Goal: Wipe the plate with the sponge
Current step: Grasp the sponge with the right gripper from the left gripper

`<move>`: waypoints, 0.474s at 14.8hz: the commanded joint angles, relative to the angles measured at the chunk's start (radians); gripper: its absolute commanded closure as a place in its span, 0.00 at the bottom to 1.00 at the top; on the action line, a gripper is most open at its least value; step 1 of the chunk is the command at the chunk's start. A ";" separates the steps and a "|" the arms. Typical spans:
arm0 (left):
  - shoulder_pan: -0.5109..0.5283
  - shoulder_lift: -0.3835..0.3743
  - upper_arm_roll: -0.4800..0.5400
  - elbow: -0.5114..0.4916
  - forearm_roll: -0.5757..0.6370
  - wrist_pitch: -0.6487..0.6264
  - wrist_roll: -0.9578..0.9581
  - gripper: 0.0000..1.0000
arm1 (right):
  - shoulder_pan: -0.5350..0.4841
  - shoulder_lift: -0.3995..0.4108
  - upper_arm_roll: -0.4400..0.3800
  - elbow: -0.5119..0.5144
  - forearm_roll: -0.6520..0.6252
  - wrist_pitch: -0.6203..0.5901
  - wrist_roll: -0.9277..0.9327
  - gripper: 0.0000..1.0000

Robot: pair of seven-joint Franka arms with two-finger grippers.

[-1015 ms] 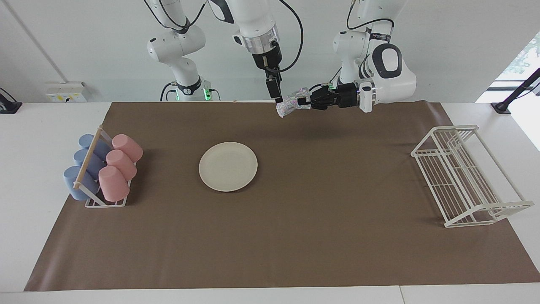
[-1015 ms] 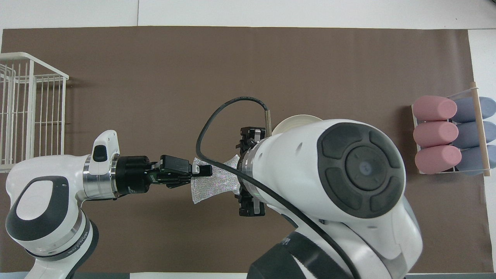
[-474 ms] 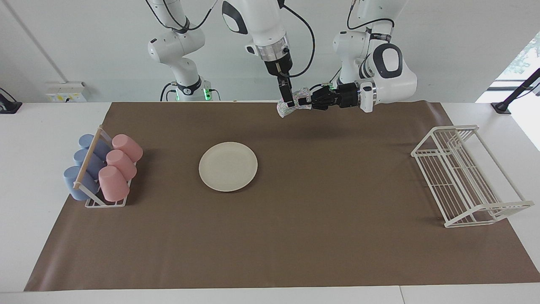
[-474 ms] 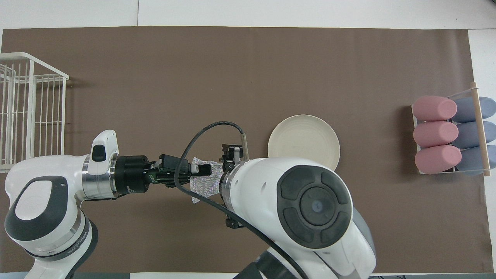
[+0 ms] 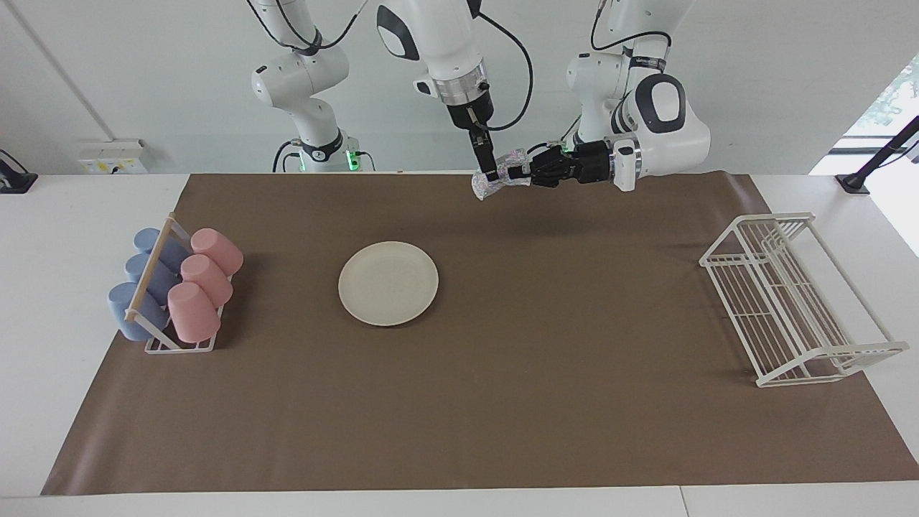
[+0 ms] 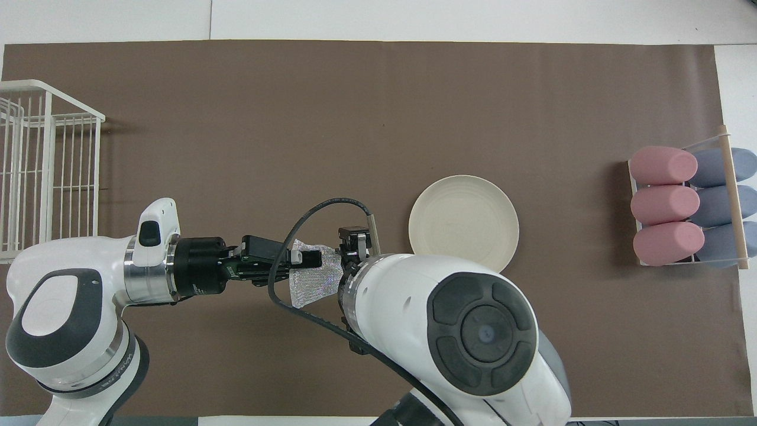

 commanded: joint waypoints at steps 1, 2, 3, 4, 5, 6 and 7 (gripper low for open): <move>0.009 -0.033 0.005 -0.032 -0.018 -0.014 0.002 1.00 | -0.001 -0.017 0.003 -0.034 0.020 0.043 -0.030 0.00; 0.009 -0.033 0.005 -0.032 -0.018 -0.013 0.002 1.00 | 0.000 -0.015 0.003 -0.036 0.020 0.055 -0.030 0.00; 0.009 -0.033 0.005 -0.032 -0.018 -0.013 0.002 1.00 | 0.009 -0.015 0.003 -0.039 0.020 0.063 -0.030 0.00; 0.009 -0.033 0.005 -0.032 -0.018 -0.013 0.002 1.00 | 0.012 -0.015 0.003 -0.045 0.020 0.066 -0.030 0.00; 0.009 -0.033 0.005 -0.032 -0.018 -0.013 0.002 1.00 | 0.014 -0.015 0.003 -0.050 0.020 0.068 -0.030 0.00; 0.009 -0.033 0.005 -0.032 -0.018 -0.013 0.001 1.00 | 0.019 -0.015 0.003 -0.050 0.020 0.068 -0.030 0.00; 0.009 -0.033 0.005 -0.032 -0.018 -0.013 0.001 1.00 | 0.022 -0.015 0.003 -0.050 0.020 0.077 -0.033 0.00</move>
